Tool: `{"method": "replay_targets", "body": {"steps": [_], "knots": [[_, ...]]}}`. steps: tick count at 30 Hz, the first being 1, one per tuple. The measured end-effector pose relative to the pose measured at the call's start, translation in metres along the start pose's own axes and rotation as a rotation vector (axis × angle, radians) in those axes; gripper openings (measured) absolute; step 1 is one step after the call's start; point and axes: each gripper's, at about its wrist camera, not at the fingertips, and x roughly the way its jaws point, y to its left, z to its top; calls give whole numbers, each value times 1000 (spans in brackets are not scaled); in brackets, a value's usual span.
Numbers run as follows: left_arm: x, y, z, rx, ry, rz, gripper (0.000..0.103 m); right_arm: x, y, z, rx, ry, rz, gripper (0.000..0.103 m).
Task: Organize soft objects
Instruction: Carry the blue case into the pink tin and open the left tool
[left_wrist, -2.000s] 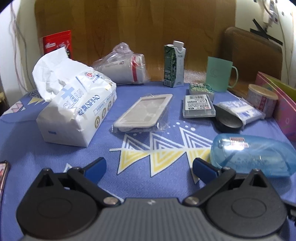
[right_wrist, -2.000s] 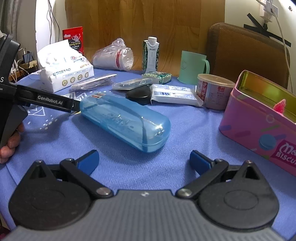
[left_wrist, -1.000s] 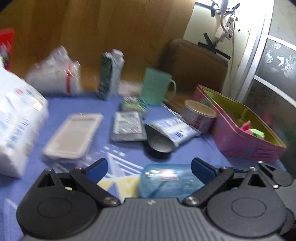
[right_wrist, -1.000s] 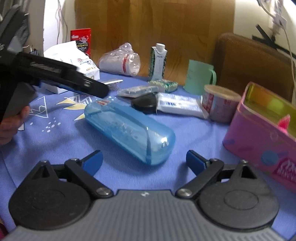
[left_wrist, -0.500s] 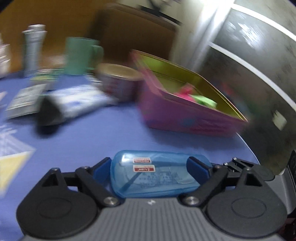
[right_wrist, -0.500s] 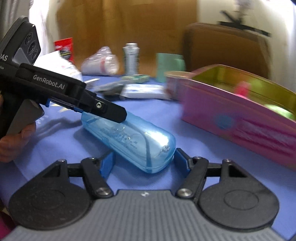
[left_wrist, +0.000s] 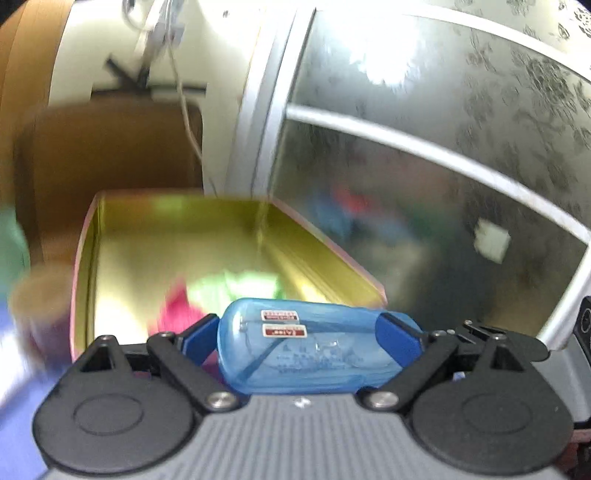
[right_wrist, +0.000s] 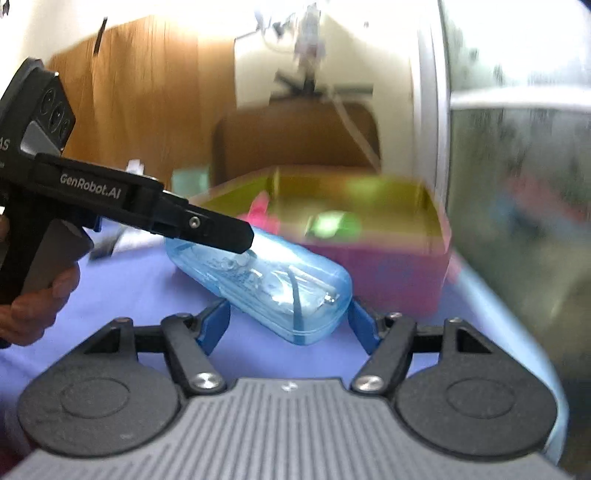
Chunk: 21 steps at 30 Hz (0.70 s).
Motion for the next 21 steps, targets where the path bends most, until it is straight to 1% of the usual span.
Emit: {"method": "replay_targets", "body": {"steps": [2,4,9,11,13,15,16,18,21], "knots": [[13,7,20,-1,-13,34,93,16,-9,19,-16,-12,0,73],[34,18,33,-23,3,63,93,39,-19,31,-29,1,-2,73],[85,52,46,-124,75,114,93,97,-49,49,72,141,49,73],[98,59,48,-150,94,133,93,114,-50,52,74,191,45,73],[103,62,46,-147,108,158,94,127,-47,54,54,224,24,73],[107,60,46,-140,119,180,94,131,-45,54,53,216,-15,75],[104,57,44,-133,115,189,94,129,-44,53,57,204,-19,76],[97,50,43,-110,108,211,95,120,-41,52,72,163,-15,77],[82,45,41,-75,94,259,97,102,-32,48,61,112,-35,77]]}}
